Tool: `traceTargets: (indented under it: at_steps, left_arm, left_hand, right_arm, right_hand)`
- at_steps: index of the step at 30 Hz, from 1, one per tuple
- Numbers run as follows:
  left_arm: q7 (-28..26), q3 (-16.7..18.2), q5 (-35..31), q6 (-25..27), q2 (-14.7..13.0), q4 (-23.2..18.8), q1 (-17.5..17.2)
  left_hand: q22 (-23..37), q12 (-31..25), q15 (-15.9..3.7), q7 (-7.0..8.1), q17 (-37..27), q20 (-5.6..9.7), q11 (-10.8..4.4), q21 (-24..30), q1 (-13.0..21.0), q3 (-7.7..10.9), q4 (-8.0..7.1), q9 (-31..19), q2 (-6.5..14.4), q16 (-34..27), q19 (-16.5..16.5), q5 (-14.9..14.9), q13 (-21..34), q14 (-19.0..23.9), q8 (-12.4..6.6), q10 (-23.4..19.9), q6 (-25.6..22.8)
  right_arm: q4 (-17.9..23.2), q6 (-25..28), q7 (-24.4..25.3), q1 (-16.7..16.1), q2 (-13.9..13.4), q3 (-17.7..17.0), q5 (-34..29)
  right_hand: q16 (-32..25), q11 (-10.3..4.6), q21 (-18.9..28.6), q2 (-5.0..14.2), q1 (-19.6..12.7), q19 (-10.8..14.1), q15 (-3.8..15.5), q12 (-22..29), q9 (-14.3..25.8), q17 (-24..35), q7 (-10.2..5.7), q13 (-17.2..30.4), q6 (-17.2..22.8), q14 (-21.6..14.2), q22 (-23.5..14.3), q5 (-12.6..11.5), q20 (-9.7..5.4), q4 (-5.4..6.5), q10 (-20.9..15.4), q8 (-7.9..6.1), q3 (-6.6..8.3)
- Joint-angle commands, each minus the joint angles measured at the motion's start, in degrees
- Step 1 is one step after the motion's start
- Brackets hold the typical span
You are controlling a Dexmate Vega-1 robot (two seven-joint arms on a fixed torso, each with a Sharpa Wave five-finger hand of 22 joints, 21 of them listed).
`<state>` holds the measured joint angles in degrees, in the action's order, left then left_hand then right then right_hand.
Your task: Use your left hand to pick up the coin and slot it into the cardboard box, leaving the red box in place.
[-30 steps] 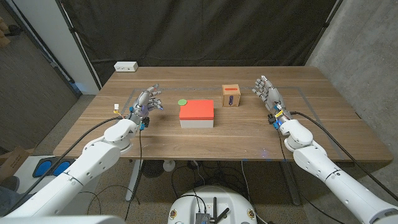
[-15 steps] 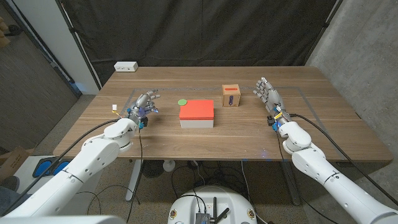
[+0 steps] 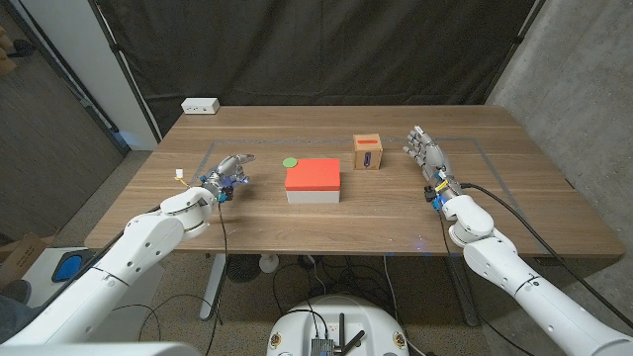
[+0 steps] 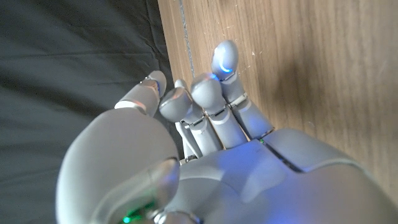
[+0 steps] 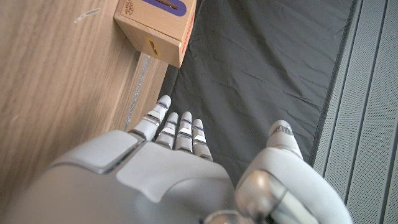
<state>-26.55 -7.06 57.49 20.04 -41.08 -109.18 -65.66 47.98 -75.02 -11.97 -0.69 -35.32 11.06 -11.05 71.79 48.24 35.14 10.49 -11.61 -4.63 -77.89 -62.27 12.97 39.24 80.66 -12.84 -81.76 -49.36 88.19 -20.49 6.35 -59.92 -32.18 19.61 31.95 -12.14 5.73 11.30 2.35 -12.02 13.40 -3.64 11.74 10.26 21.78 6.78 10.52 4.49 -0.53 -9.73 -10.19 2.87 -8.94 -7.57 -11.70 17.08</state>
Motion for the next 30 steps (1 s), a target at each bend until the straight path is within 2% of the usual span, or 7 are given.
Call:
traceTargets:
  at_steps: [1,8,14,16,25,30]
  left_arm:
    - [-3.16,1.13,10.6,11.72,-4.07,-1.09,2.5]
    - [-4.17,1.11,15.64,18.34,-7.75,-1.26,5.52]
    - [-4.08,0.46,19.25,22.59,-10.35,-0.83,8.36]
    - [-4.57,0.14,20.33,23.75,-10.9,-0.58,9.23]
    - [-0.34,-2.54,22.26,25.9,-12.25,3.44,13.29]
    - [1.38,-3.88,22.73,27.43,-12.94,5.0,15.7]
  left_hand:
    - [0.4,-1.33,0.16,0.39,1.56,1.29,0.36,0.97,1.77,-1.25,-0.1,-0.59,-0.63,-0.73,0.19,0.05,-1.35,0.23,-0.24,-0.39,-0.07]
    - [-0.84,-2.87,0.19,0.22,1.94,1.23,0.36,1.07,1.79,-2.87,-0.81,-1.88,-0.95,-2.54,0.6,-0.42,-2.99,0.59,-1.48,-0.5,-0.81]
    - [-2.71,-5.0,0.14,-0.1,2.5,1.24,0.22,1.14,1.45,-4.14,-1.22,-3.41,-0.22,-3.84,0.75,-0.66,-4.84,0.4,-2.84,-0.31,-1.06]
    - [-3.1,-5.51,0.13,-0.21,2.93,1.25,0.2,1.21,1.54,-4.33,-1.17,-3.75,-0.04,-3.88,0.7,-0.66,-5.27,0.36,-3.1,-0.45,-1.03]
    - [-4.66,-8.17,0.09,-0.48,5.07,1.24,-0.13,1.82,1.97,-5.04,-1.02,-5.33,0.8,-4.08,0.8,-0.65,-7.45,0.05,-4.3,-0.26,-0.73]
    - [-5.12,-8.85,0.05,-0.5,5.46,1.24,-0.19,1.99,2.06,-5.14,-1.06,-5.55,1.16,-4.38,0.97,-0.62,-8.21,0.08,-4.35,-0.34,-0.3]
  right_arm:
    - [0.48,0.87,1.02,-0.72,-0.02,0.4,-0.48]
    - [1.09,1.42,1.61,-1.48,-0.35,0.53,-0.86]
    - [1.22,1.35,1.56,-1.76,-0.38,0.6,-0.84]
    - [1.19,1.16,1.47,-1.83,-0.45,0.64,-0.99]
    - [2.18,1.7,1.73,-2.31,-0.93,0.54,-1.08]
    - [2.73,1.97,1.77,-2.65,-1.29,0.39,-0.99]
  right_hand:
    - [-0.49,-0.13,0.01,0.1,-0.52,0.1,-0.03,0.14,0.27,0.07,0.06,0.32,0.12,-0.34,-0.31,-0.41,0.32,0.03,-0.44,-0.06,0.46]
    - [-0.49,-0.19,0.0,0.15,-0.73,0.08,-0.02,0.12,0.28,0.0,0.11,0.33,0.3,-0.37,-0.32,-0.43,0.34,-0.02,-0.53,-0.08,0.56]
    - [-0.5,-0.17,0.0,0.17,-0.87,0.09,-0.03,0.12,0.28,-0.06,0.07,0.34,0.4,-0.44,-0.32,-0.43,0.31,-0.05,-0.66,-0.07,0.62]
    - [-0.5,-0.17,0.0,0.18,-0.92,0.07,0.0,0.1,0.28,-0.08,0.21,0.34,0.38,-0.45,-0.32,-0.43,0.34,-0.05,-0.68,-0.04,0.64]
    - [-0.5,-0.05,-0.01,0.18,-1.05,0.04,-0.03,0.07,0.29,-0.15,0.19,0.36,0.44,-0.52,-0.33,-0.43,0.34,-0.05,-0.76,0.0,0.69]
    - [-0.49,-0.17,-0.01,0.17,-1.13,0.05,0.01,0.03,0.29,-0.2,0.12,0.36,0.37,-0.51,-0.33,-0.42,0.32,-0.05,-0.76,0.07,0.71]
